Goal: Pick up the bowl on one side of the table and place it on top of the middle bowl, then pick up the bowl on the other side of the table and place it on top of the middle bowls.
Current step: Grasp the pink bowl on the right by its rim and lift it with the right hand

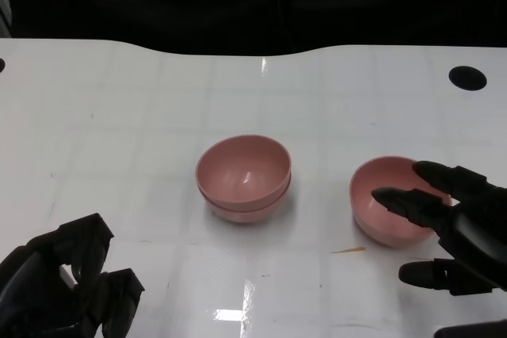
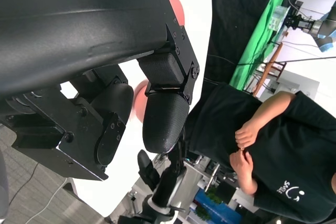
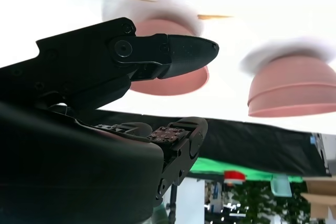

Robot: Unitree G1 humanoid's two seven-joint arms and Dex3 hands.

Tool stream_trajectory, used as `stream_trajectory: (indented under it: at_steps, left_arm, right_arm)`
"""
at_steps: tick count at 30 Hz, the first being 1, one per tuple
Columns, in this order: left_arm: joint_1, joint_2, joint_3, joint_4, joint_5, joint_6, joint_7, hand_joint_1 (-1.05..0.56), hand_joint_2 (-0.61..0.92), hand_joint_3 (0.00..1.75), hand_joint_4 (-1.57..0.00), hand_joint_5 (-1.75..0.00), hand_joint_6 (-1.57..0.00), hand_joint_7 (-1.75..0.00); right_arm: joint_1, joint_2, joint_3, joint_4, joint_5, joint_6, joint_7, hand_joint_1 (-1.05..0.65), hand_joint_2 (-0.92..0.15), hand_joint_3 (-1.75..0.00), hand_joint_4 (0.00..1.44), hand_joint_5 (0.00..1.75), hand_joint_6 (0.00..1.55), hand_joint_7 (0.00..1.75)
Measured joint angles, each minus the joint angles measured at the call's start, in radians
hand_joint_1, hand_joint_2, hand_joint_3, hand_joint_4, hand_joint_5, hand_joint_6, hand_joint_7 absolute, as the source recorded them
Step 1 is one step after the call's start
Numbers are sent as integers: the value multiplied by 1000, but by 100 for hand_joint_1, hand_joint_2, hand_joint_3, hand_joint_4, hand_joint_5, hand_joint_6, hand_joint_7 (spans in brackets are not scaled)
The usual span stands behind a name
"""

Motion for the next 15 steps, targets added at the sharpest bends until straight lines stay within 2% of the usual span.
stream_trajectory:
  at_steps: [9,15]
  left_arm:
    - [-2,-10,1,-5,0,12,11,11,67,166,-113,-175,-95,-175]
    - [0,-11,4,-11,0,22,24,10,66,165,-112,-175,-94,-175]
  right_arm:
    - [-94,-30,124,127,-9,116,11,-85,-92,-26,21,2,37,1]
    - [-181,-30,200,285,1,126,-56,-81,-92,-23,27,4,40,2]
